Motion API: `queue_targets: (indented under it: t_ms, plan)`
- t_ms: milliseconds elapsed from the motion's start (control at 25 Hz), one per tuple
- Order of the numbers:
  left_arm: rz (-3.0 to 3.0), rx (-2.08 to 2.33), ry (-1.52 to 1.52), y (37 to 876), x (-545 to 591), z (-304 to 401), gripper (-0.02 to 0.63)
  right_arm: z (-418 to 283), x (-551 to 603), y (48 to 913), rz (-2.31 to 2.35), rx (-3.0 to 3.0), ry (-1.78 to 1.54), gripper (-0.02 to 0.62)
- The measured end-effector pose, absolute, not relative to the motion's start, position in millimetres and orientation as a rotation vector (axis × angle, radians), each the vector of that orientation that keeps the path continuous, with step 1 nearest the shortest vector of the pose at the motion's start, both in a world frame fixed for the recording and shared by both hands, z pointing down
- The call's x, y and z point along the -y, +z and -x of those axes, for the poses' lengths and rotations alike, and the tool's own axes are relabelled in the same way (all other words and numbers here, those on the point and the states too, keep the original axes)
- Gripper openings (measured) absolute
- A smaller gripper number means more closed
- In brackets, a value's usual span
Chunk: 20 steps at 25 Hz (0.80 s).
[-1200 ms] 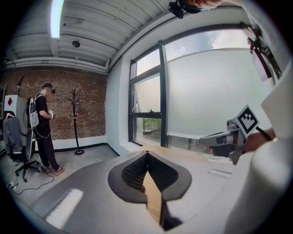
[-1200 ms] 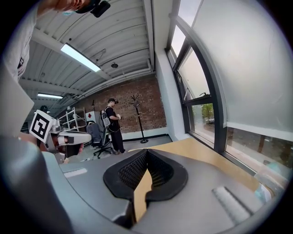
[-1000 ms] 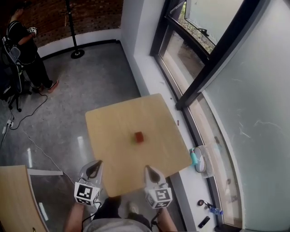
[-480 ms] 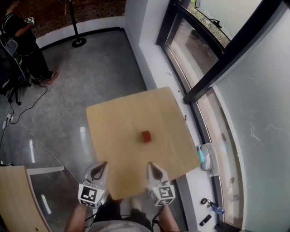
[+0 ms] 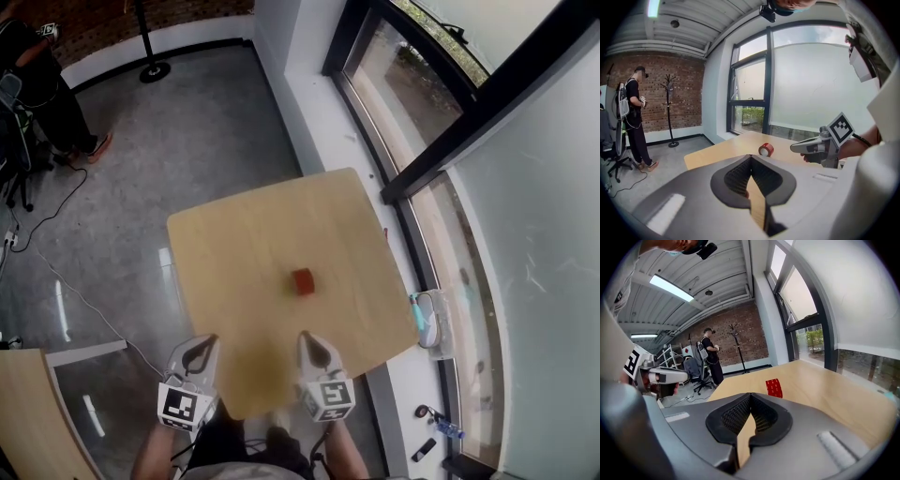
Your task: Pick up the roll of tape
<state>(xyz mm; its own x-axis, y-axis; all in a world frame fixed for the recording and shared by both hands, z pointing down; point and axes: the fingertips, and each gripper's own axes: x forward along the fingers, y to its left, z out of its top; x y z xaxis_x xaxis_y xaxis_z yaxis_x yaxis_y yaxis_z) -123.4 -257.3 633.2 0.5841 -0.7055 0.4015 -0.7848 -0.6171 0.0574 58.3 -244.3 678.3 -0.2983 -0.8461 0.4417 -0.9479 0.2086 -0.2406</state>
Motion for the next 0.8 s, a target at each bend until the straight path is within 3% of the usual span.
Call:
queue_targets:
  t_ms: [440, 520, 800]
  plan:
    - [-2.571, 1.224, 0.493, 641.5, 260.1, 121.9, 0.000, -69.0, 268.8, 688.6, -1.783, 2.215, 0.648, 0.016]
    - [-2.559, 1.231, 0.477, 639.9, 260.3, 121.8, 0.000, -73.8, 274.6, 693.1, -1.796, 2.193, 0.624, 0.074]
    - [-2.558, 1.259, 0.462, 633.8, 260.4, 125.8, 0.000, -82.1, 293.7, 706.2, -1.775, 2.175, 0.605, 0.129]
